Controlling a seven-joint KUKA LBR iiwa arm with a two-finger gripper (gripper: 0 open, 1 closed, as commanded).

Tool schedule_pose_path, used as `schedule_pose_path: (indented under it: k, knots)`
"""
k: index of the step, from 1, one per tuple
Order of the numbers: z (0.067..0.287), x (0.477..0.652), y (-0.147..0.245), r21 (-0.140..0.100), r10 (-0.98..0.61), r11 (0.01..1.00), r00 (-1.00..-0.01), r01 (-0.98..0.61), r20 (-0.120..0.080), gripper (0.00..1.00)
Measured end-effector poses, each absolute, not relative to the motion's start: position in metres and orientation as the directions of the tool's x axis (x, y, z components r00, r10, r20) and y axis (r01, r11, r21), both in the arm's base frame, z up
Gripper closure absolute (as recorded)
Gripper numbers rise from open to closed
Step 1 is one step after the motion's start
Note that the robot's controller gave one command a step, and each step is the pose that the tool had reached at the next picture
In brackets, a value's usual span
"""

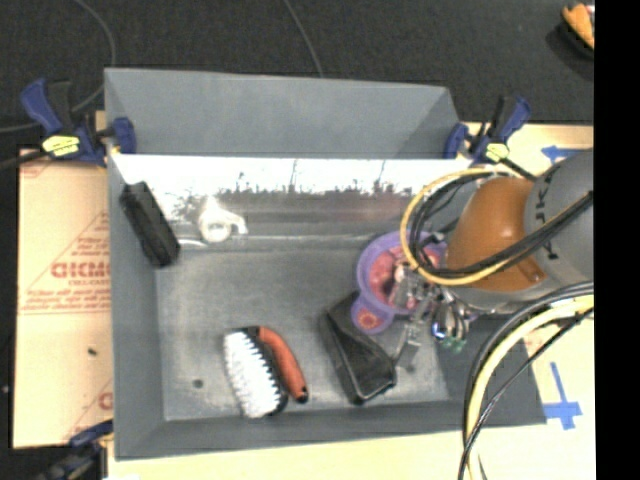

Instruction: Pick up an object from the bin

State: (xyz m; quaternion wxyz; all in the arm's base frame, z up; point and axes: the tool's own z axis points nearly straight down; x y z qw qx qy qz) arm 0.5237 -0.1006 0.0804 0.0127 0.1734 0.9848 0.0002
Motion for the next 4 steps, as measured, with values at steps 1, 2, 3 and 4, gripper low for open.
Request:
schedule_pose_path:
  k: [1,2,3,4]
  knots:
    - [0.073,0.557,-0.107,-0.002,-0.019,1.0,-1.0,-0.019,-0.012,1.0]
    - [0.073,0.556,-0.107,-0.002,-0.018,1.0,-1.0,-0.018,-0.013,1.0]
    - [0.075,0.556,-0.107,-0.002,-0.018,1.0,-1.0,-0.018,-0.013,1.0]
    - [0.086,0.556,-0.108,-0.004,-0.018,1.0,-1.0,-0.018,-0.014,1.0]
